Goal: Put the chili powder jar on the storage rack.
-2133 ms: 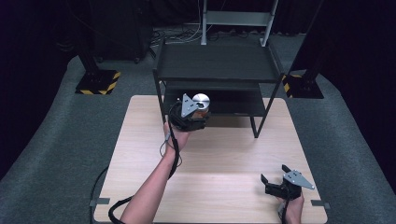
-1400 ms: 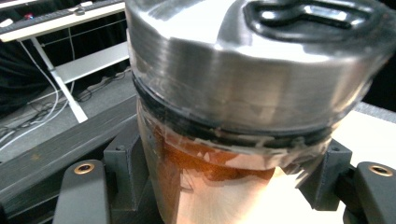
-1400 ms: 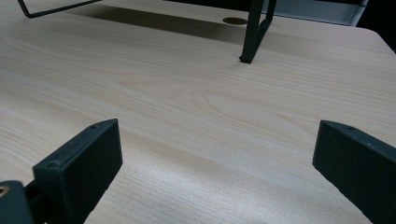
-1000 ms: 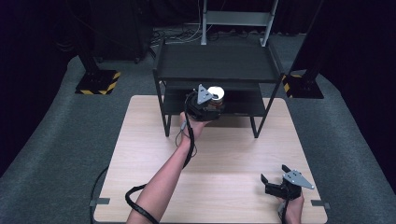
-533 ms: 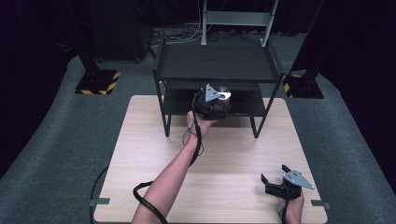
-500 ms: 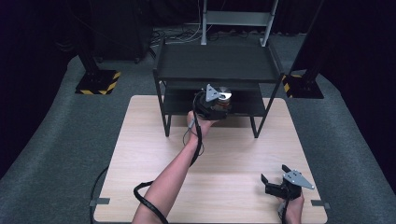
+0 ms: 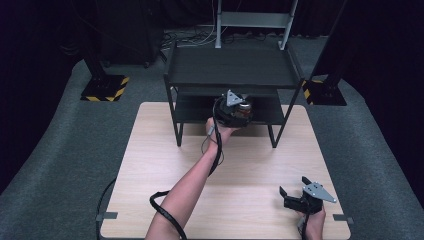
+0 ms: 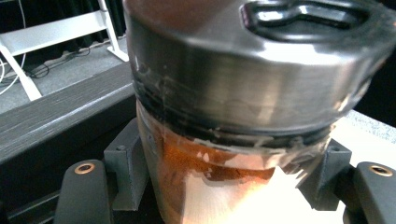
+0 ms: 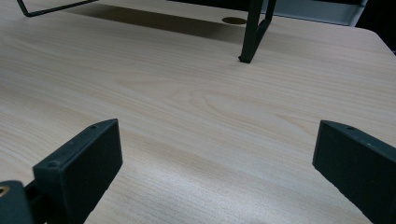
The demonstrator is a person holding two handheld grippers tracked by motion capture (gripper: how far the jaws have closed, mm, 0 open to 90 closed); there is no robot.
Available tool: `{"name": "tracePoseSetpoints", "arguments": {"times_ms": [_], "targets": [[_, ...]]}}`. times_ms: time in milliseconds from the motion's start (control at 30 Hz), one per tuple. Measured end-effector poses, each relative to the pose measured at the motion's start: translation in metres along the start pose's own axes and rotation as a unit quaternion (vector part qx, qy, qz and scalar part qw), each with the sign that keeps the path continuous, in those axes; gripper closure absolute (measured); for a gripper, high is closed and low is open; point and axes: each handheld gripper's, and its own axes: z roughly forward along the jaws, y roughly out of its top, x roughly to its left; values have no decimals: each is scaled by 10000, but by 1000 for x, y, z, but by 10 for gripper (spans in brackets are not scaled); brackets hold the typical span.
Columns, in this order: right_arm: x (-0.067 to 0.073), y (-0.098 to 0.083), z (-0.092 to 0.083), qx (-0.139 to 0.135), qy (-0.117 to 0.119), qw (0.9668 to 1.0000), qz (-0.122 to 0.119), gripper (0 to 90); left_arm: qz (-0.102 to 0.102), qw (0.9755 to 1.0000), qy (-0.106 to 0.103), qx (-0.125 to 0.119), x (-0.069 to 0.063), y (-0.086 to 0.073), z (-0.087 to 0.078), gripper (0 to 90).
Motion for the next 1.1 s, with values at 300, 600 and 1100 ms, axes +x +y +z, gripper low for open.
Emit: {"name": "tracePoseSetpoints", "arguments": {"times_ms": [300,600,1100], "targets": [[-1,-1,0,-17,10,10000,14,4,-52,10000,-7,63,-3,4,11,303],[-1,-1,-1,-43,21,10000,26,5,-152,9998,-30,126,1,8,23,303],[-2,-1,-1,-39,20,10000,27,5,-254,9996,71,66,6,10,41,304]]}}
